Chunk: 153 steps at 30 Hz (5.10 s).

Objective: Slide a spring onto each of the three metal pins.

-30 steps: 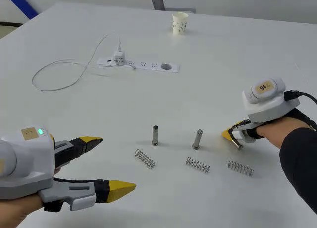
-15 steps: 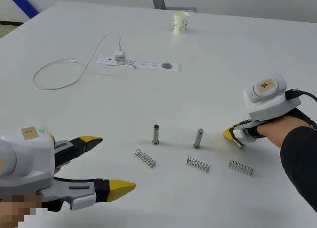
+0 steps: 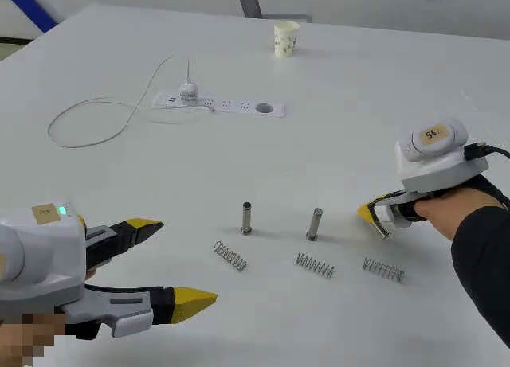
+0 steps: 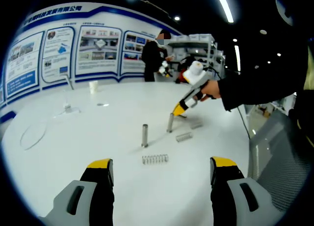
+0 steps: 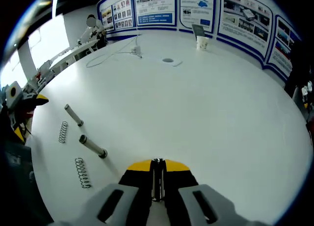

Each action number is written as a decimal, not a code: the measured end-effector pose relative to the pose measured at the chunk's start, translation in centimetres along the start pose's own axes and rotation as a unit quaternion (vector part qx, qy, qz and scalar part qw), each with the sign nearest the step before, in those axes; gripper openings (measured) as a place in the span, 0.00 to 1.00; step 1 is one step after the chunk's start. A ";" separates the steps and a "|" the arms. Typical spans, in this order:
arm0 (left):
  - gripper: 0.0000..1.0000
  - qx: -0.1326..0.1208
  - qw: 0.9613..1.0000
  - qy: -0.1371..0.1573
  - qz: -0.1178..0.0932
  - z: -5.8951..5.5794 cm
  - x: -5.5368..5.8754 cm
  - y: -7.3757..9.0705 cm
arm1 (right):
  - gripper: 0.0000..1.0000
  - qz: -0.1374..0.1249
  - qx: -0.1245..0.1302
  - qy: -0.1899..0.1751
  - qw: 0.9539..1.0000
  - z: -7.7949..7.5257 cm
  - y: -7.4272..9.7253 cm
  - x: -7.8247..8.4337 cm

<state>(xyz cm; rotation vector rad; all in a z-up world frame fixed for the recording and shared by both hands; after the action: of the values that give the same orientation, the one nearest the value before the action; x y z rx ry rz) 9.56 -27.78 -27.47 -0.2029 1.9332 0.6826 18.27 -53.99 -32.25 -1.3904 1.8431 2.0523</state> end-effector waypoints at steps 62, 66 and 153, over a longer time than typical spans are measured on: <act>0.82 0.014 1.000 -0.027 -0.005 -2.1 -1.2 0.1 | 0.11 -0.058 0.024 0.021 0.998 2.1 4.6 1.3; 0.82 0.014 1.000 -0.027 -0.005 -2.1 -1.2 0.1 | 0.12 -0.060 0.023 0.025 0.998 2.1 4.6 1.2; 0.81 0.018 1.000 -0.021 0.003 -2.4 -0.6 -0.2 | 0.15 0.073 -0.127 0.284 0.948 7.3 2.4 4.3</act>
<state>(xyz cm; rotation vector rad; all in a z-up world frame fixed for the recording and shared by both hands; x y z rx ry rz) 7.99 -29.33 -26.27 -0.1604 1.9054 0.6503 10.19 -50.89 -34.01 -2.1646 1.9638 2.1812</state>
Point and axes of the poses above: the centre of the closed fingertips' face, and the gripper's own axes: y roughly backward along the fingers, z roughly to its left, x roughly out of its underside, the point moved 1 cm from there along y, roughly backward along the fingers, and after that the axes turned 12 degrees about y, right-handed, at the moved point
